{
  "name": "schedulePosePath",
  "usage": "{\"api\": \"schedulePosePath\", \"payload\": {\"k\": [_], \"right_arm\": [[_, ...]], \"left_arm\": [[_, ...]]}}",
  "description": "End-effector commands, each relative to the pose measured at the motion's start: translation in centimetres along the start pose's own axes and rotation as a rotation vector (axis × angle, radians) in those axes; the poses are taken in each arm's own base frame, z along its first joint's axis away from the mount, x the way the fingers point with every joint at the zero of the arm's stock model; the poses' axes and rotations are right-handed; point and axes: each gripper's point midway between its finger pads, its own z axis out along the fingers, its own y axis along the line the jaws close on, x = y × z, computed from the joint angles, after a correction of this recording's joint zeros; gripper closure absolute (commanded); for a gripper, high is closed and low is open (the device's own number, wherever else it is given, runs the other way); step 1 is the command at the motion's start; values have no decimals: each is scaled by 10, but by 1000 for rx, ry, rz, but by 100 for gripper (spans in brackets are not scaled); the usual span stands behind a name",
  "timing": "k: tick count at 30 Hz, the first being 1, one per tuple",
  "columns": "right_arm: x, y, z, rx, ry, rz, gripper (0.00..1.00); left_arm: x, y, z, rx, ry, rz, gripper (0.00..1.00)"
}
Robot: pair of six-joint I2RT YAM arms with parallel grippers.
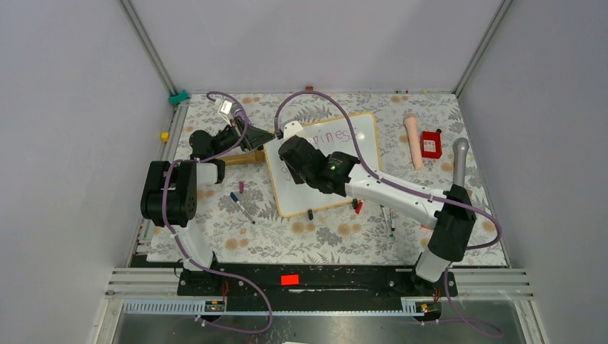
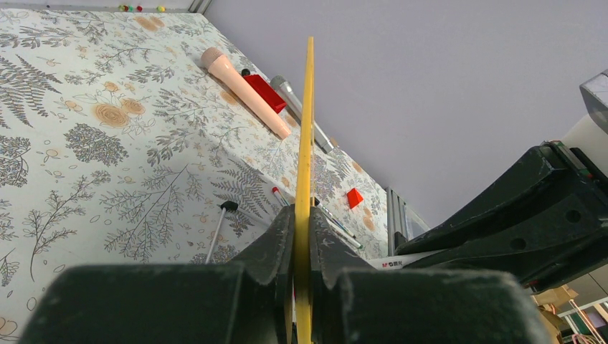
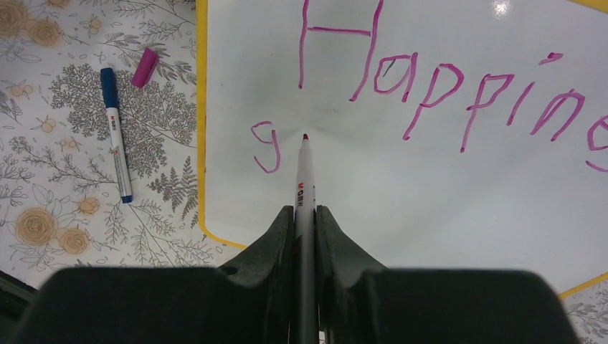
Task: Write a sentence on the whiteboard
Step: Write a sentence with the whiteboard marker.
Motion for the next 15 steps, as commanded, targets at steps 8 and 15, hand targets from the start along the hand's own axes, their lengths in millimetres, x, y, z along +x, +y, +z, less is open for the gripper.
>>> {"api": "schedulePosePath", "payload": {"k": [8, 15], "right_arm": [[-24, 5, 0, -9, -49, 9, 100], [-21, 10, 4, -23, -35, 8, 100]], "left_arm": [[-1, -23, 3, 62, 20, 93, 100], [-1, -24, 3, 62, 20, 95, 100]]}}
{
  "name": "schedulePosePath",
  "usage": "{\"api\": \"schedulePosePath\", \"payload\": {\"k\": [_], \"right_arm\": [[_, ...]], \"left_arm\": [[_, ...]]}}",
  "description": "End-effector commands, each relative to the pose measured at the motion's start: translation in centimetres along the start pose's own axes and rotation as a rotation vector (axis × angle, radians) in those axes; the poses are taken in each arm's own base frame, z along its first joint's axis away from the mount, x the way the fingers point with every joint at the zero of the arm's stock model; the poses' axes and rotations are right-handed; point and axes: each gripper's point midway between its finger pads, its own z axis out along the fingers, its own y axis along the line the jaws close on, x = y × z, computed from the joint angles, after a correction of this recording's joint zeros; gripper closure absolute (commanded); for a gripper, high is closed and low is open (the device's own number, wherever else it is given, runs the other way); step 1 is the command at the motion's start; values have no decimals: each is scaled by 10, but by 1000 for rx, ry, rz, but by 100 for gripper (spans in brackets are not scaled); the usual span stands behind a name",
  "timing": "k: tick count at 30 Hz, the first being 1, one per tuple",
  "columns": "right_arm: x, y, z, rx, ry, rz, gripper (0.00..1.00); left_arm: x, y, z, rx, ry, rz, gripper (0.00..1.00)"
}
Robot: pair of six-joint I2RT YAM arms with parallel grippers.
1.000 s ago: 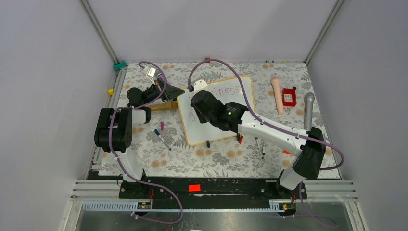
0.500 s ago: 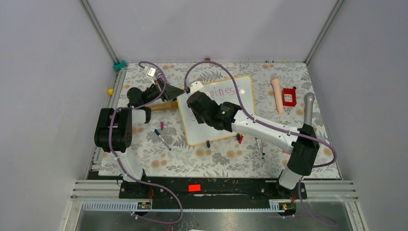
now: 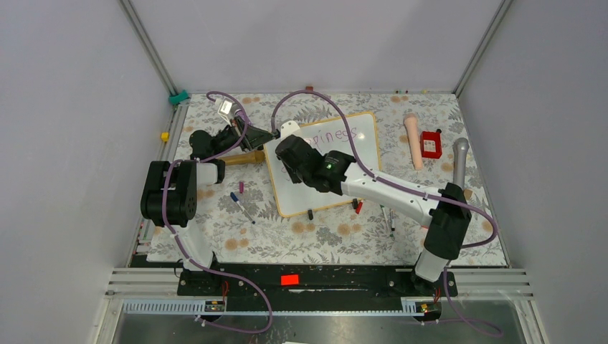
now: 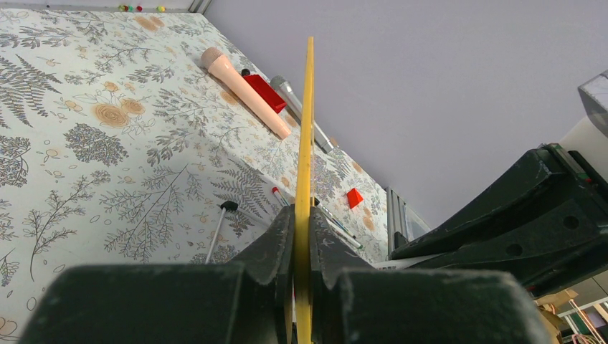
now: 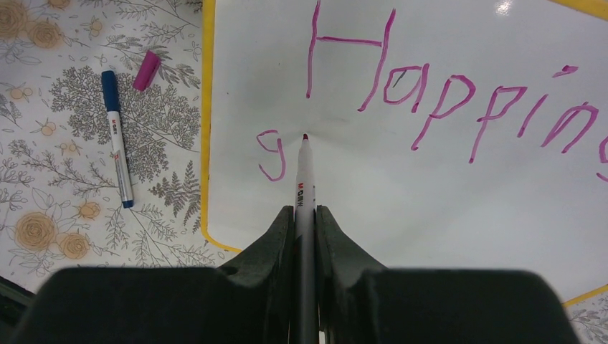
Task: Write a sentence on the whiteboard
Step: Write a sentence with the whiteboard marker.
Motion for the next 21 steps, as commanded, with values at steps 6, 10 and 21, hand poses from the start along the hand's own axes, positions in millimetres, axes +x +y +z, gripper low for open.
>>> {"api": "schedulePosePath", "payload": {"k": [6, 10, 21], "right_arm": [[-13, 1, 4, 22, -25, 20, 100], [-7, -1, 7, 38, -4, 25, 100], [11, 3, 4, 2, 44, 19, 100]], "left_arm": [[-1, -24, 2, 64, 24, 99, 100], [0, -24, 2, 64, 24, 101, 100], [0, -23, 2, 64, 25, 103, 100]]}}
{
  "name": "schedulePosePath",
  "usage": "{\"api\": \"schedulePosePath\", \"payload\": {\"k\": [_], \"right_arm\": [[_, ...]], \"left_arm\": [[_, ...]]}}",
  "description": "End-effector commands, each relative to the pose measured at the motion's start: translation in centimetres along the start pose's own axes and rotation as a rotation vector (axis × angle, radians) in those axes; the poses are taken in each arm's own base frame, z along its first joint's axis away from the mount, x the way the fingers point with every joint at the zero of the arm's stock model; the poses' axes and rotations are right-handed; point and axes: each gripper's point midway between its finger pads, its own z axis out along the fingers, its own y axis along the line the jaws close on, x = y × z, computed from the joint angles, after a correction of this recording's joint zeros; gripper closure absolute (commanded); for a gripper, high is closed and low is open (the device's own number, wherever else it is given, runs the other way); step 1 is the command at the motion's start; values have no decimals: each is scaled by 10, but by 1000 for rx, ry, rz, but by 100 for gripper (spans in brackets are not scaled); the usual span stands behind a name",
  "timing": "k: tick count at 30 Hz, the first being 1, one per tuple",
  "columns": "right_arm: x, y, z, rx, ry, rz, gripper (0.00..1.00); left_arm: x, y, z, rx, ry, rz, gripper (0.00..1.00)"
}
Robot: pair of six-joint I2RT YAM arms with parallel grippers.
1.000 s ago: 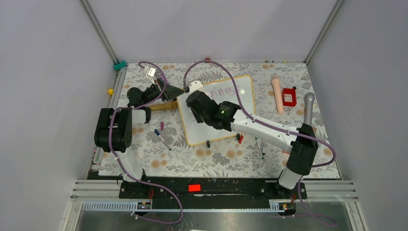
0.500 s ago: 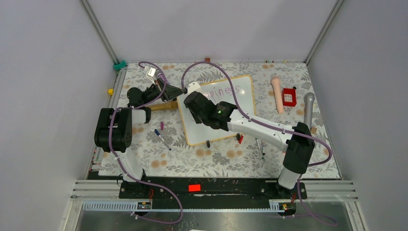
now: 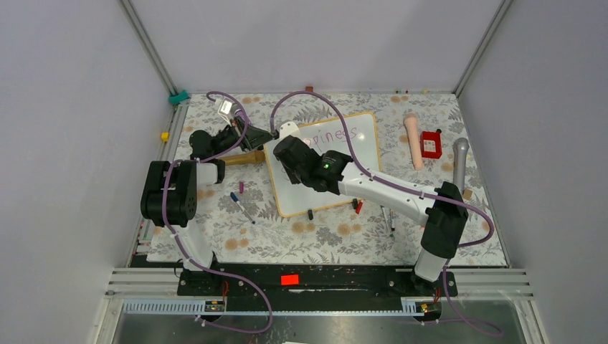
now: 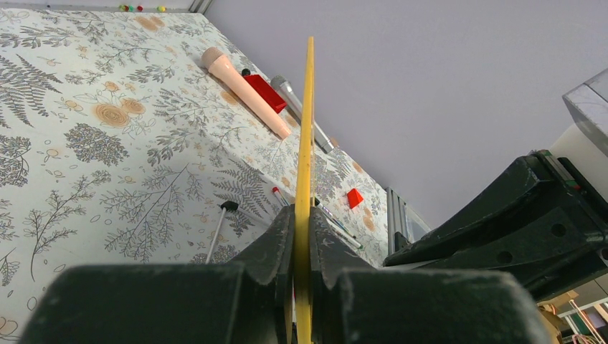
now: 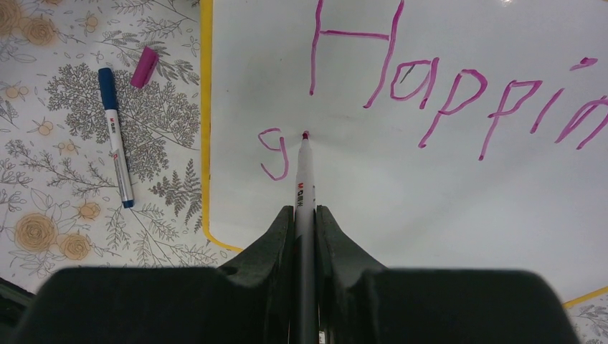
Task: Write a sentence on the whiteboard
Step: Write a sentence with the whiteboard marker.
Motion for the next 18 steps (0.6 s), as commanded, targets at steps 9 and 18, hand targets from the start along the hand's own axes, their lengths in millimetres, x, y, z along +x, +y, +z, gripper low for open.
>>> {"api": "schedulePosePath", "payload": {"k": [9, 18], "right_arm": [[19, -1, -3, -8, 56, 17, 100], [8, -3, -2, 14, 31, 11, 100]], "left_arm": [[0, -22, 2, 63, 24, 101, 100], [0, -22, 2, 63, 25, 101, 100]]}}
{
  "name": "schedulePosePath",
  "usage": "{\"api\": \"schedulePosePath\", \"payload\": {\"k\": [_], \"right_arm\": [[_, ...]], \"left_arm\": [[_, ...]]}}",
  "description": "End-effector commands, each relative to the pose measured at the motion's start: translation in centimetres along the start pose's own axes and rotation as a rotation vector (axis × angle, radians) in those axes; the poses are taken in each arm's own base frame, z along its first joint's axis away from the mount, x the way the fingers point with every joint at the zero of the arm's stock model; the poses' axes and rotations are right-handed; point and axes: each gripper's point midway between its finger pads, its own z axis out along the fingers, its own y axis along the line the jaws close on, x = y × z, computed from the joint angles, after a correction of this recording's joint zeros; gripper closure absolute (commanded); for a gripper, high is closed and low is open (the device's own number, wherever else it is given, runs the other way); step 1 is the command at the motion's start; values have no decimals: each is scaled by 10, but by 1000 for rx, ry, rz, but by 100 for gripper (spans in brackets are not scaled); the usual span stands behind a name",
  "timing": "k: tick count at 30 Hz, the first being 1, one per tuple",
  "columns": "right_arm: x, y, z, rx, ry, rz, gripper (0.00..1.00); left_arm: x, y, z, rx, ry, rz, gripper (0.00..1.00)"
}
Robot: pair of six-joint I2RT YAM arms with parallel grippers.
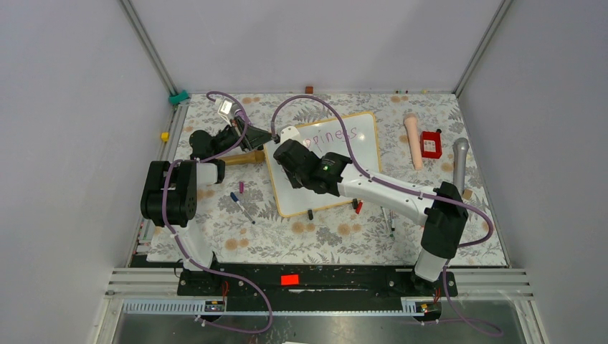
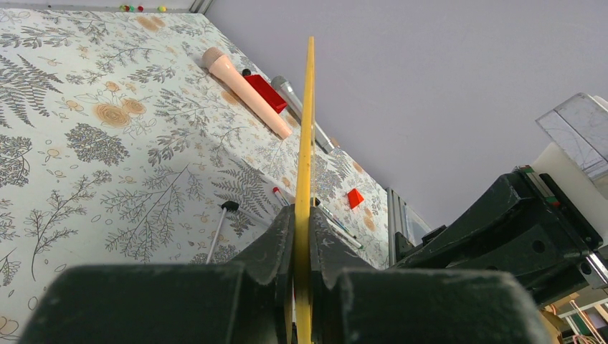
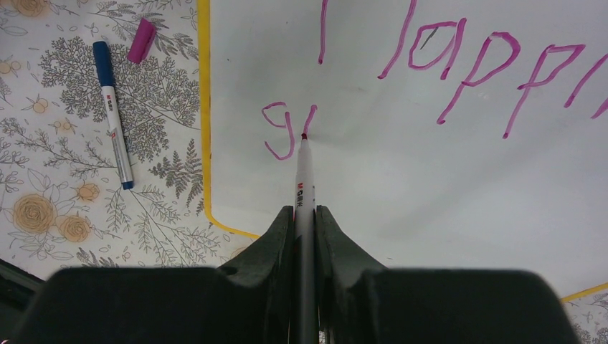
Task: Write a sentence on the whiteboard
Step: Write a sentence with the whiteboard marker.
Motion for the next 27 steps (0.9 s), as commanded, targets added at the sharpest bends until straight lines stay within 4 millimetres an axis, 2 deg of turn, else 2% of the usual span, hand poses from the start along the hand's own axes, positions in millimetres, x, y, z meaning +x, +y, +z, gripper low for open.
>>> {"api": "schedulePosePath", "payload": {"k": [1, 16, 27], "right_arm": [[-10, -6, -3, 28, -25, 2, 100], [-28, -11, -3, 42, -57, 9, 100], [-33, -23, -4, 73, -70, 23, 100]], "left_arm": [[0, -22, 2, 64, 24, 101, 100], [0, -22, 2, 64, 24, 101, 100], [1, -22, 2, 63, 25, 100, 100]]}}
